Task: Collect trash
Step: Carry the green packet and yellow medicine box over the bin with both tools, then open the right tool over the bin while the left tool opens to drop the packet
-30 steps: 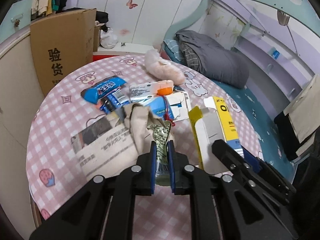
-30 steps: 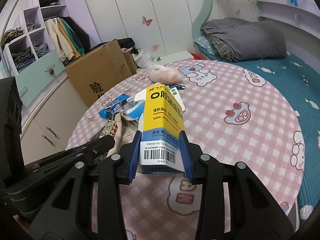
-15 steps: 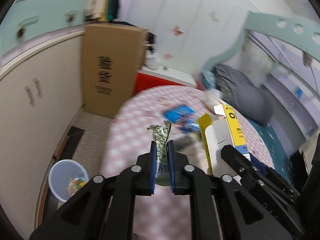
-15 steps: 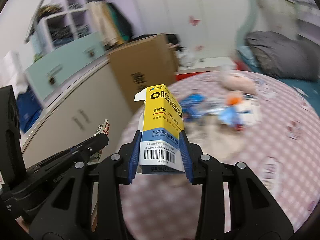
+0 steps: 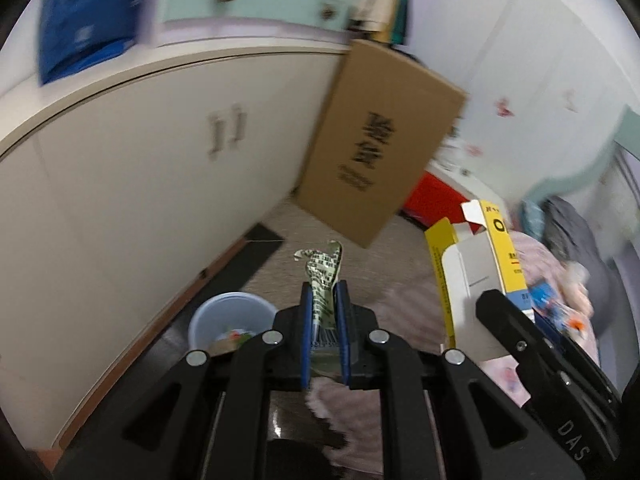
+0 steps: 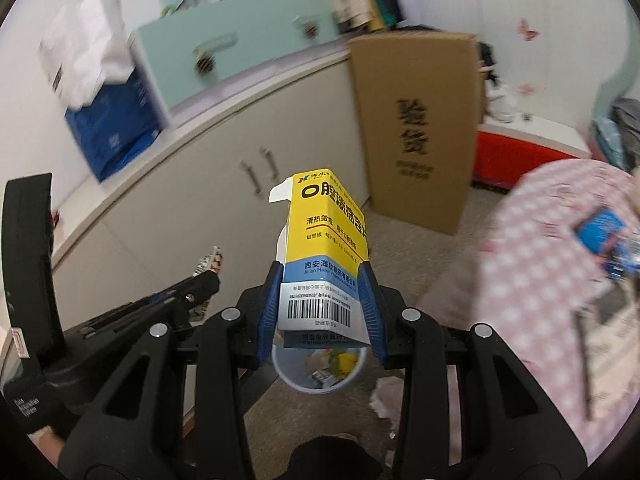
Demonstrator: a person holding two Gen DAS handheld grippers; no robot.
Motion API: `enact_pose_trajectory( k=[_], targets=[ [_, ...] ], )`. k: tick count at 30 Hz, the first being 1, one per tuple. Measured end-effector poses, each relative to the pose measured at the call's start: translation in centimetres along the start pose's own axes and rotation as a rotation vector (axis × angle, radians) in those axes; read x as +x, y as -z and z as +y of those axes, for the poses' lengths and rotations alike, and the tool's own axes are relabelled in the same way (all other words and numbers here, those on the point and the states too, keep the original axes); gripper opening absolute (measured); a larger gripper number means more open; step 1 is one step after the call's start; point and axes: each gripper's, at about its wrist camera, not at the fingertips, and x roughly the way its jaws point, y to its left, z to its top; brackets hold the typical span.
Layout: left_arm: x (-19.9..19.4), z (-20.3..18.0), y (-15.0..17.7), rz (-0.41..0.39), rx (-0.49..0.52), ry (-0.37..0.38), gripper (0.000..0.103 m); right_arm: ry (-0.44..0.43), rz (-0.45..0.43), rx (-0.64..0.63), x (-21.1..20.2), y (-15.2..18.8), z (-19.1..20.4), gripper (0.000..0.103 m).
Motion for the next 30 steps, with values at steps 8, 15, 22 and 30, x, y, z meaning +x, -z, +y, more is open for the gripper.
enact_pose_trajectory(
  k=[8, 15, 22, 30],
  targets=[
    [3.5, 7.4, -1.1, 0.044, -0.095, -0.129, 0.012, -0.084, 0.078, -0.044, 8.4, 0.1, 3.9, 0.043],
    [6.2, 9.8, -0.9, 0.094, -0.108, -0.196, 0.012, -0.071, 0.115, -0.029, 12.3, 0.5, 4.1, 0.065],
    [7.5, 9.1, -0.8, 0.112, -0.084, -0.200, 0.013, -0.055, 0.126, -0.010, 11.9, 1.3, 2.8, 0.067],
    [7.6, 7.7, -0.6, 0.111, -0.056, -0.195, 0.014, -0.047, 0.105, 0.002, 10.9, 1.3, 2.2, 0.069]
  ],
)
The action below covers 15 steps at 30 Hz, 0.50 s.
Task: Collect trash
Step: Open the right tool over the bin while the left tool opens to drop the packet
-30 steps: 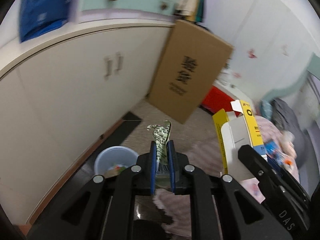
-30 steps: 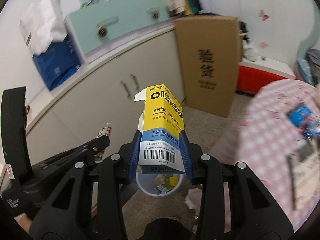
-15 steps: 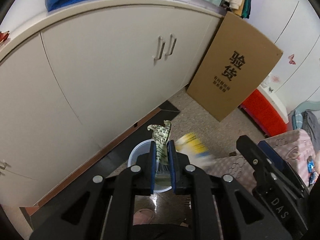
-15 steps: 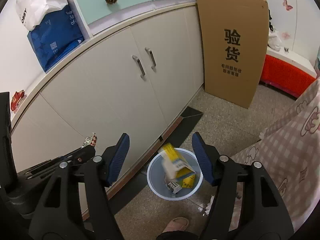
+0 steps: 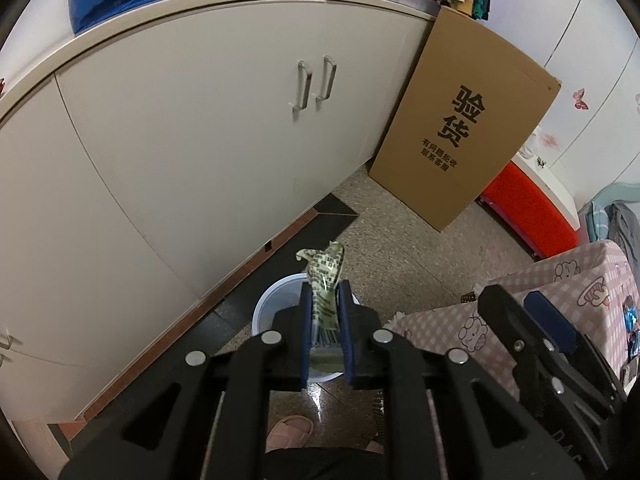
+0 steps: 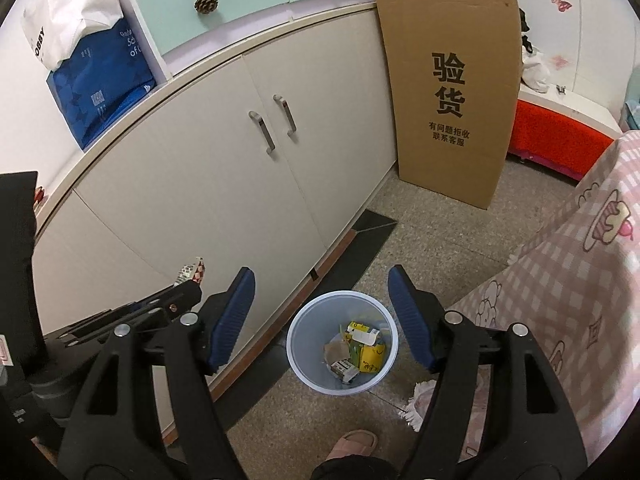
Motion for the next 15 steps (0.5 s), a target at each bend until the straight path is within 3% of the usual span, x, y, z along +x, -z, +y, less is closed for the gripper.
enact_pose_trajectory(
  k=[15],
  targets=[
    [-0.5, -1.5, -0.5, -0.022, 0.018, 0.010, 0.014, 0.021, -0.079, 0.033, -2.2, -0.3, -1.4, 0.070]
  ],
)
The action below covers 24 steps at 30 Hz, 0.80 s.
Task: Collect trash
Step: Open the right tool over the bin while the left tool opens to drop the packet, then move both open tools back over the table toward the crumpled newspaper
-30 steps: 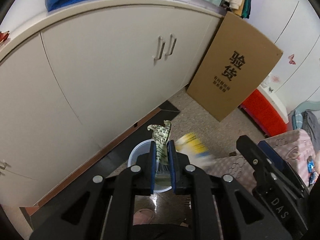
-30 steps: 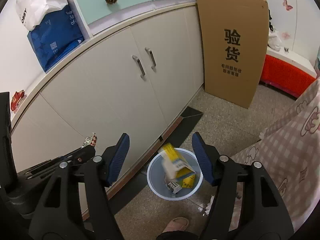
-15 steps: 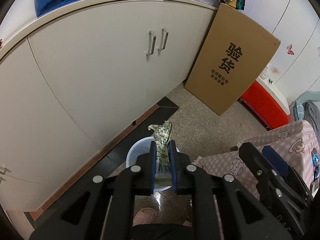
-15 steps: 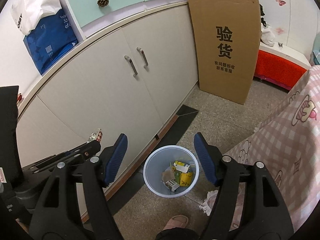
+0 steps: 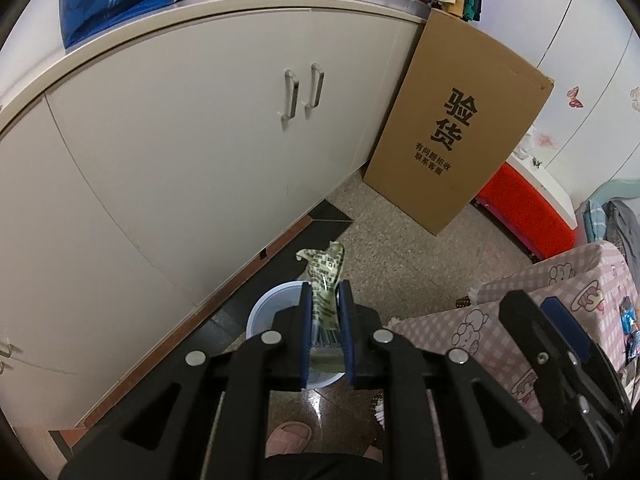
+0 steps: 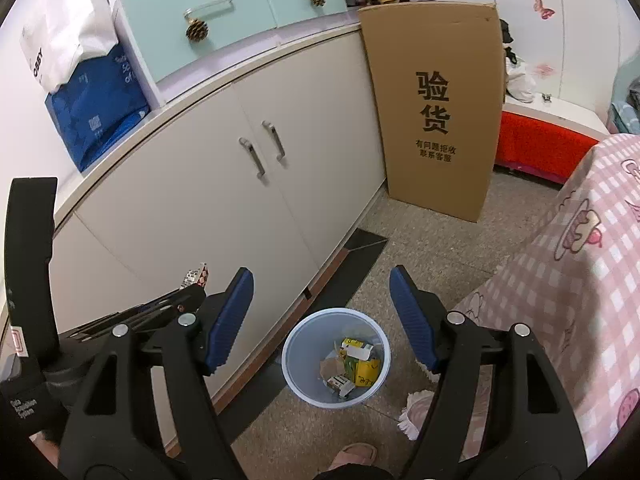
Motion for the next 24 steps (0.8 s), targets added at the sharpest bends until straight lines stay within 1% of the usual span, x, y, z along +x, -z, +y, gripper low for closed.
enact_pose_trajectory(
  k=[3, 4, 5, 7, 10, 17, 20, 24],
  targets=[
    [-0.1, -0.5, -0.2, -0.005, 0.002, 0.000, 0.015, 0.003, -0.011, 0.016, -0.2, -0.1, -0.5, 0.070],
    [-0.1, -0.6, -0.3, -0.003, 0.002, 0.001, 0.025, 0.003, -0.011, 0.021, -0.3, -0.1, -0.7, 0.070],
    [0.0, -0.8, -0.4, 0.000, 0.000, -0.007, 0.043, 0.004, -0.011, 0.024, -0.3, -0.1, -0.8, 0.070],
    [-0.2, -0.9, -0.5, -0.013, -0.003, -0.028, 0.063, 0.006, -0.013, 0.033, -0.4, -0.1, -1.1, 0.071],
    [-0.2, -1.0, -0.5, -0.010, -0.004, -0.035, 0.066, 0.007, -0.011, 0.038, -0.5, 0.0, -1.2, 0.071],
    [-1.2, -1.0, -0.4, -0.025, -0.004, -0.042, 0.067, 0.002, -0.017, 0.043, -1.4, 0.2, -1.3, 0.071],
    [-2.1, -1.3, -0.3, -0.035, 0.002, -0.042, 0.067, 0.003, -0.029, 0.042, -2.3, 0.1, -1.4, 0.071],
    [-3.9, -2.1, 0.0, -0.057, 0.012, -0.022, 0.067, 0.006, -0.055, 0.049, -4.2, -0.1, -1.9, 0.071]
  ],
)
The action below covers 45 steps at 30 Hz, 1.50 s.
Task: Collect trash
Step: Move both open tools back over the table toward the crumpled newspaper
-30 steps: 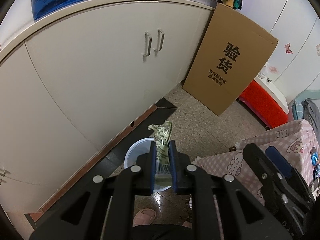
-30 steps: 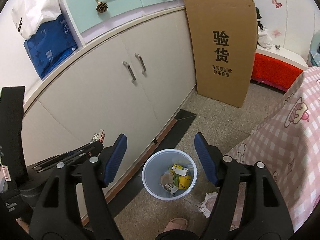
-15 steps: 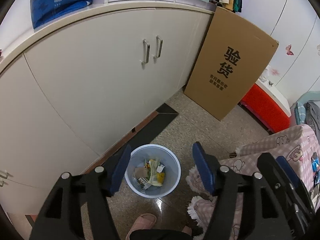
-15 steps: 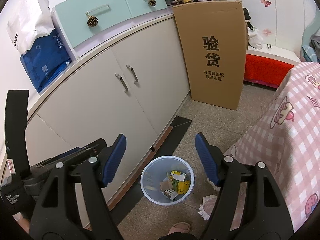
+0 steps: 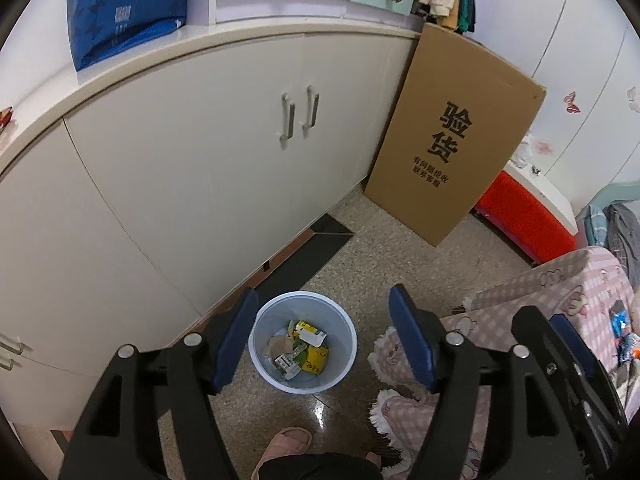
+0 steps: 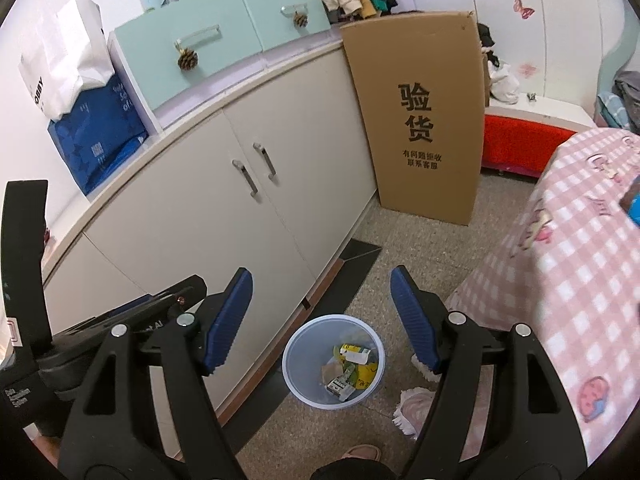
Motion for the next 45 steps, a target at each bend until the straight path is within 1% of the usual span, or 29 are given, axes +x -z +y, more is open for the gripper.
enact_pose_trajectory(
  k=[5, 11, 14, 18, 24, 25, 28, 35, 39, 45],
  targets=[
    [-2.8, -1.8, 0.2, -0.044, 0.032, 0.034, 0.069, 0.020, -0.050, 0.015, -3.6, -0.3, -1.4, 0.072],
    [-6.3, -5.8, 1.3, -0.088, 0.089, 0.085, 0.070, 0.066, -0.113, 0.044, -8.5, -0.4, -4.4, 0.073],
    [-7.8, -8.4, 2.2, -0.104, 0.131, 0.112, 0.071, 0.095, -0.145, 0.066, -11.1, -0.4, -6.4, 0.073],
    [-9.8, -12.8, 4.1, -0.117, 0.207, 0.154, 0.071, 0.149, -0.179, 0.099, -14.5, 0.0, -9.6, 0.075],
    [-11.6, -19.7, 7.2, -0.118, 0.329, 0.206, 0.072, 0.230, -0.217, 0.175, -19.0, 1.5, -15.6, 0.075],
    [-11.7, -20.8, 7.7, -0.118, 0.350, 0.212, 0.072, 0.245, -0.220, 0.195, -19.7, 1.9, -17.0, 0.075],
    [-12.1, -24.4, 9.6, -0.107, 0.420, 0.231, 0.072, 0.272, -0.227, 0.233, -21.1, 2.8, -19.6, 0.075],
    [-11.8, -30.6, 13.2, -0.071, 0.536, 0.258, 0.072, 0.338, -0.231, 0.318, -23.7, 4.9, -25.5, 0.075],
    [-11.1, -33.2, 15.0, -0.049, 0.588, 0.259, 0.072, 0.362, -0.223, 0.362, -24.6, 5.9, -28.5, 0.075],
    [-9.7, -36.3, 16.3, -0.016, 0.634, 0.256, 0.072, 0.370, -0.204, 0.391, -24.5, 6.3, -30.9, 0.075]
  ],
)
